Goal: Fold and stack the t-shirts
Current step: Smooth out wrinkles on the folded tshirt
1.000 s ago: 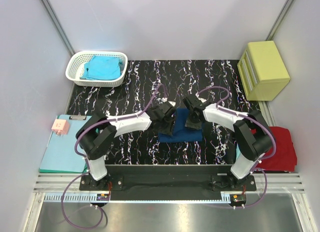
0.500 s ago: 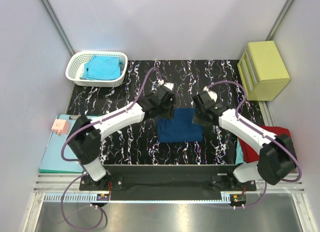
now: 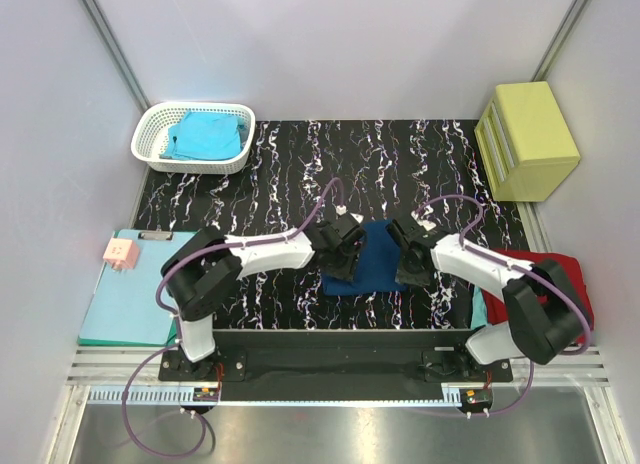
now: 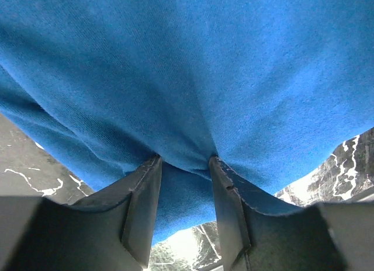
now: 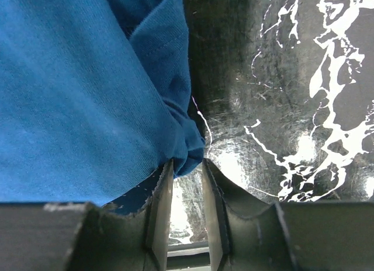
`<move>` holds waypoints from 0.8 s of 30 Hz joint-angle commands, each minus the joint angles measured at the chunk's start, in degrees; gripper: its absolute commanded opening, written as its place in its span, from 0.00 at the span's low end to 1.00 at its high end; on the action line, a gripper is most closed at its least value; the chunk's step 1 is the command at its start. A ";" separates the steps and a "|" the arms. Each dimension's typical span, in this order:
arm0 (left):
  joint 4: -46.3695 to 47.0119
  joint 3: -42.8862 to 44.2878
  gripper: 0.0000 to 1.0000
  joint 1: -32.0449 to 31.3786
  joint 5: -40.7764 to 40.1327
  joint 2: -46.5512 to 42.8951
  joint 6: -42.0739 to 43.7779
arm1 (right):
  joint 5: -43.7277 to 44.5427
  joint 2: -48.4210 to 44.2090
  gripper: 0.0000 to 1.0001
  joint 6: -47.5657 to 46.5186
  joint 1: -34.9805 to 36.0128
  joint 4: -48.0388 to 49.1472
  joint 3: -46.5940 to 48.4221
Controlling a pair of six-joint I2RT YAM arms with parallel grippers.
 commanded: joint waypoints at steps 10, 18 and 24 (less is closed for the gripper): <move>-7.04 9.47 0.54 0.95 -10.40 -14.37 5.82 | 6.91 -9.32 0.41 -3.70 0.49 -5.45 22.28; -4.94 9.41 0.51 1.30 -6.70 -4.62 4.68 | 4.44 2.19 0.38 -3.27 0.49 -1.58 22.04; -2.91 8.35 0.50 2.09 -5.12 1.35 4.68 | 4.26 1.41 0.38 -3.00 0.49 -0.88 21.34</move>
